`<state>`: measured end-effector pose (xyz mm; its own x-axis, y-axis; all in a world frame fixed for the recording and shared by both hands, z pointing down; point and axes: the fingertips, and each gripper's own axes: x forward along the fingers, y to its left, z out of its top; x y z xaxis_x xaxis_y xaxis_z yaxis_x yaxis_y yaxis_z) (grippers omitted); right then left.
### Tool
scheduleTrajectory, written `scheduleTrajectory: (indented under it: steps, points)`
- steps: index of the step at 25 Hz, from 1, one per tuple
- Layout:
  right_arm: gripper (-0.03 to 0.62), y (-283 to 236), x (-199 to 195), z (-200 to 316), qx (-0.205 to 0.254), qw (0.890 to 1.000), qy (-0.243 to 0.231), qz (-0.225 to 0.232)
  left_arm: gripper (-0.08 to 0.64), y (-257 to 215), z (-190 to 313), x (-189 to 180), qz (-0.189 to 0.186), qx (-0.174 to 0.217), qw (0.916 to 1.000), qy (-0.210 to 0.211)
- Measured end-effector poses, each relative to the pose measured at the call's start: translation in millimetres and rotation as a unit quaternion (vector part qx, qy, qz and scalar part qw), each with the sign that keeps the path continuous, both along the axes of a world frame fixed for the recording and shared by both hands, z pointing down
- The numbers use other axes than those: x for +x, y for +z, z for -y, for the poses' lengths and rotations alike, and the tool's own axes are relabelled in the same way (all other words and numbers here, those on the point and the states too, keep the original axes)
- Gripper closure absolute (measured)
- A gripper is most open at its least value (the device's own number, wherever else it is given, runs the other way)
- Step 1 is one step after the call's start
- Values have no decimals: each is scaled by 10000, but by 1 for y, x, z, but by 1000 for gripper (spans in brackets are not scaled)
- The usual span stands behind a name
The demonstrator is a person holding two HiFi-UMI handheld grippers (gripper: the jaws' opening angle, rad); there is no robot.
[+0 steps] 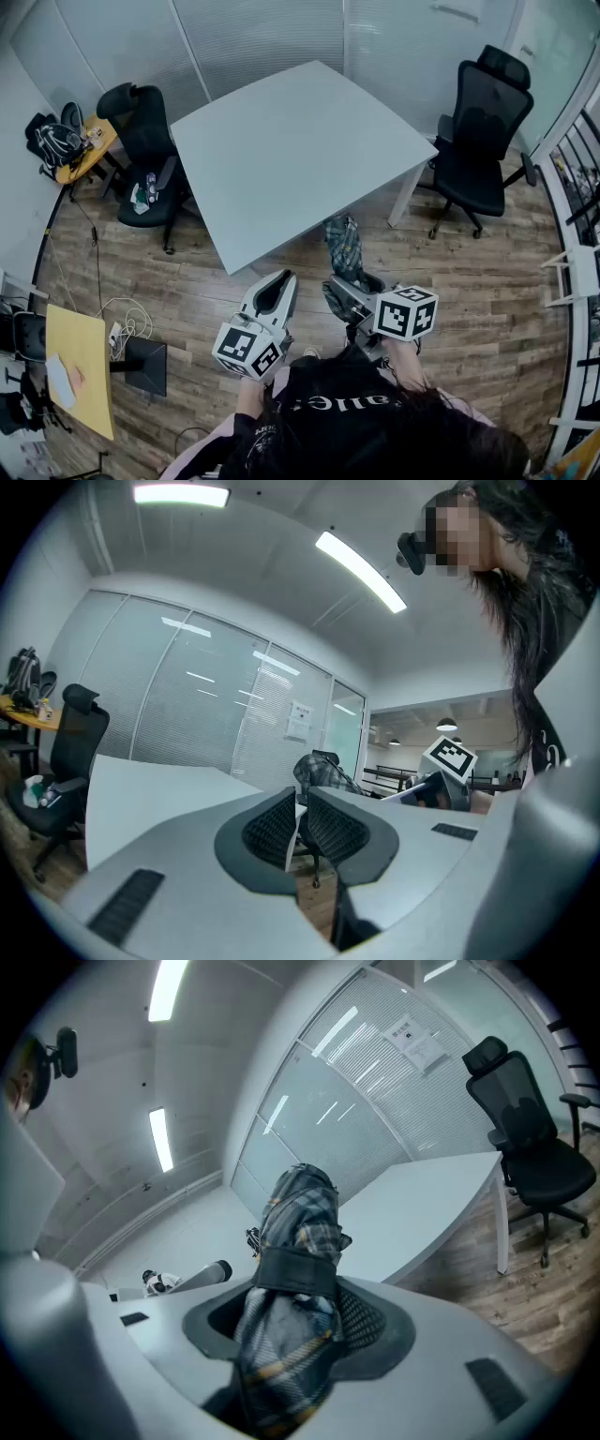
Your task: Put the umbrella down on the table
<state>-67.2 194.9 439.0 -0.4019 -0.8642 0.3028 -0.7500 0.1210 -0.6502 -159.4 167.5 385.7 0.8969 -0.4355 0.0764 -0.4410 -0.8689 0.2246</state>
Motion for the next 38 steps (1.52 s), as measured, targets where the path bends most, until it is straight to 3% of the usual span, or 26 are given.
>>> scheduleTrajectory:
  steps: [14, 32, 38]
  points:
    - [364, 7, 31, 12, -46, 9999, -52, -148, 518, 2, 9, 27, 62, -35, 9999, -100]
    - [364, 26, 129, 8, -187, 9997, -92, -123, 518, 15, 3, 126, 67, -99, 9999, -97]
    - [364, 35, 145, 17, -262, 9996, -105, 0, 518, 18, 11, 141, 190, -116, 9997, -122]
